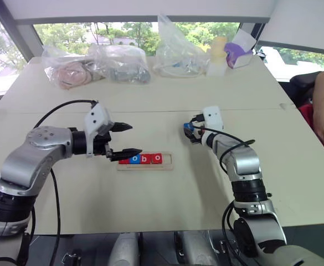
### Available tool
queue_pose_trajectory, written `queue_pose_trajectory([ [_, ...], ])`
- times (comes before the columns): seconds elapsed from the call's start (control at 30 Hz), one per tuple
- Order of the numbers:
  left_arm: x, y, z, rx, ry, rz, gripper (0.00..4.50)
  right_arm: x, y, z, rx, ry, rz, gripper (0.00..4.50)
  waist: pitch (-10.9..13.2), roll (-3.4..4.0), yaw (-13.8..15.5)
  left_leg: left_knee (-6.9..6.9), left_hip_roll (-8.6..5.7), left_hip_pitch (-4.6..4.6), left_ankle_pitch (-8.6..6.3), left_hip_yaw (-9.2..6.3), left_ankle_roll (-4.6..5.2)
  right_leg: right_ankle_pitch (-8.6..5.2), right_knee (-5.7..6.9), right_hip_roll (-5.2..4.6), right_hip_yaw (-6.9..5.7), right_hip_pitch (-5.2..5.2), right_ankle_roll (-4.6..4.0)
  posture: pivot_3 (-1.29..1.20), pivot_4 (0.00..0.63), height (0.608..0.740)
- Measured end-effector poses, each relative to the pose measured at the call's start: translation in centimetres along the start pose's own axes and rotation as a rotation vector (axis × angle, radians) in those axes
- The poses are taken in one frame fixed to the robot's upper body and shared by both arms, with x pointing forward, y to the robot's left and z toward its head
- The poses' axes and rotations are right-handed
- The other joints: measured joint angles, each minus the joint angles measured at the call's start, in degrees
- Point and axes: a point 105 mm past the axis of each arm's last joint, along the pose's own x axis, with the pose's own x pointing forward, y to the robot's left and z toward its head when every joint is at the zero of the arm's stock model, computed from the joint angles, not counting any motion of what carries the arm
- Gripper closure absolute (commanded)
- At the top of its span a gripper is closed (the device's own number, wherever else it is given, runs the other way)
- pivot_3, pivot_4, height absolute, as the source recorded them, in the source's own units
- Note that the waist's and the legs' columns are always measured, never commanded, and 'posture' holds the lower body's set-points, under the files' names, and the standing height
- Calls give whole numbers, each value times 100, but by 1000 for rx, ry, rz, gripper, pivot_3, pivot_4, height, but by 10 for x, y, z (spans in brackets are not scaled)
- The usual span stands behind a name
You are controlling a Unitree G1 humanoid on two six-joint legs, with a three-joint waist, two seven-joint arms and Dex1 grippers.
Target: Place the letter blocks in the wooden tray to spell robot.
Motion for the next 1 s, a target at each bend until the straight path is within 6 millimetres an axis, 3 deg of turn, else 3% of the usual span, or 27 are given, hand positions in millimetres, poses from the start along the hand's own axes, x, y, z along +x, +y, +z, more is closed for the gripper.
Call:
queue_pose_trajectory([
  [0.23,1,9,0,12,0,41,0,13,10,3,22,-10,31,57,0,0,-10,1,2,2,0,-1,0,0,1,2,0,1,0,0,150,735],
  [0.33,2,8,-5,6,9,49,0,18,12,4,19,-20,33,867,0,0,-19,1,2,2,0,0,0,0,2,2,1,1,0,0,150,735],
  [0.5,4,6,-13,-12,24,49,0,19,13,3,18,-23,33,3329,-1,0,-19,0,3,2,0,-2,0,0,2,2,1,1,0,0,150,735],
  [0.7,6,4,-11,-16,11,42,0,18,12,3,17,-24,30,3294,-1,0,-7,0,3,1,0,-2,0,0,2,0,1,0,0,0,150,735],
  [0.8,9,0,-7,-9,-2,24,0,7,9,3,22,-20,4,3294,0,1,6,-2,3,-4,0,-4,0,0,1,-2,1,-3,0,0,150,735],
  [1.0,19,-17,-5,5,-4,-62,0,-43,11,-7,135,3,-10,3294,-1,1,28,-2,0,-9,0,-8,0,0,-1,-5,-1,-4,0,0,150,735],
])
